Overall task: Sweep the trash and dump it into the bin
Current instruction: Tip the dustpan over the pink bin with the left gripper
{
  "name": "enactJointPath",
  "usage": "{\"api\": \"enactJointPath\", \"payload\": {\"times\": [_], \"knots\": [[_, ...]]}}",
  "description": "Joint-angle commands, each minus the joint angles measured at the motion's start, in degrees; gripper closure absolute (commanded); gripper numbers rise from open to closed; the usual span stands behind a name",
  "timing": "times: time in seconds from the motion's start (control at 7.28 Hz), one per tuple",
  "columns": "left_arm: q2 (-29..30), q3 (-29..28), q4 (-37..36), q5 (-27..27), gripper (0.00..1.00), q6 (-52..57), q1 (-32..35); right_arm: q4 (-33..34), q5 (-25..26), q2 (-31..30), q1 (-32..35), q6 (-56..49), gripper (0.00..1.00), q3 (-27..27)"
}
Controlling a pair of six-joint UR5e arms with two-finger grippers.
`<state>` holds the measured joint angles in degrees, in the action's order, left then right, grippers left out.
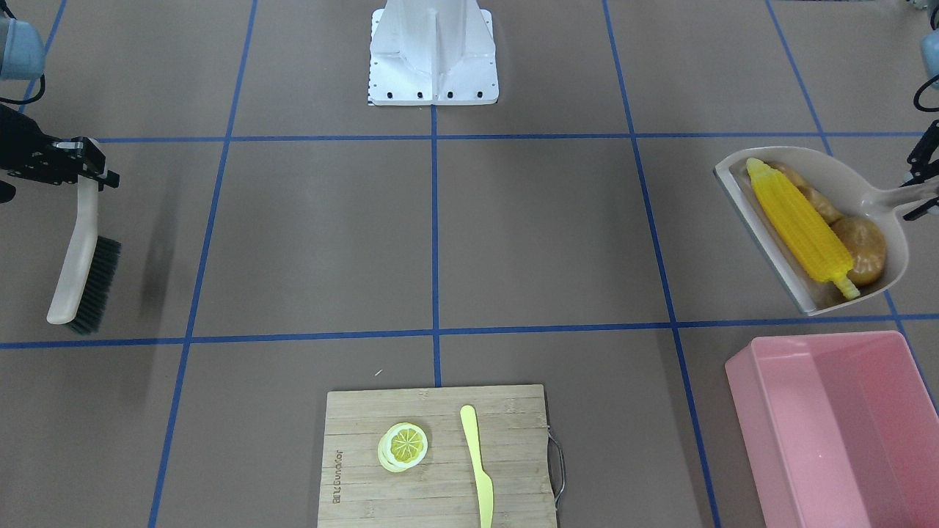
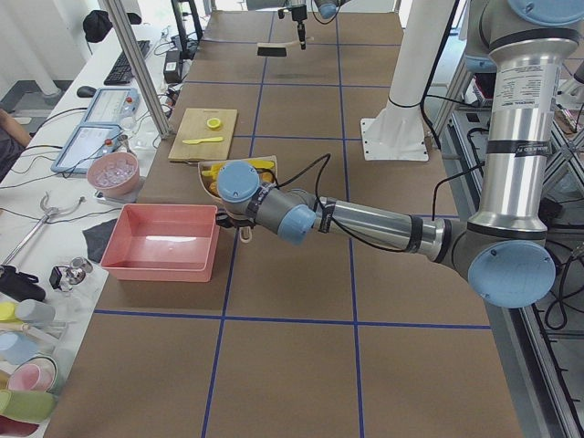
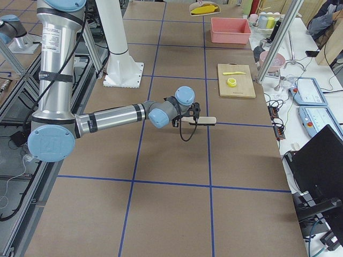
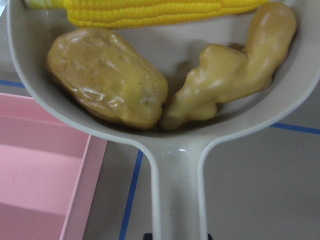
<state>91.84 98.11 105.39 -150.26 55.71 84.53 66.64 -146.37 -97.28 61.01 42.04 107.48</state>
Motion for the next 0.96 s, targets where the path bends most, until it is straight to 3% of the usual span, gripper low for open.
{"api": "enactJointPath", "payload": {"times": [0.0, 0.41, 0.82], "knots": [[3.33, -4.56, -7.29, -0.04, 1.00, 10.08, 4.40, -0.02, 2.83, -2.73, -0.71, -2.21, 1.00, 1.75], [12.80, -20.00, -7.83, -0.12, 1.00, 16.77, 7.75, 1.55, 6.96, -5.55, -1.50, -9.58, 1.00, 2.20], [19.07, -30.76, -7.84, 0.14, 1.00, 21.09, 9.25, 13.03, 12.24, -5.29, -5.01, -10.92, 1.00, 6.58]]}}
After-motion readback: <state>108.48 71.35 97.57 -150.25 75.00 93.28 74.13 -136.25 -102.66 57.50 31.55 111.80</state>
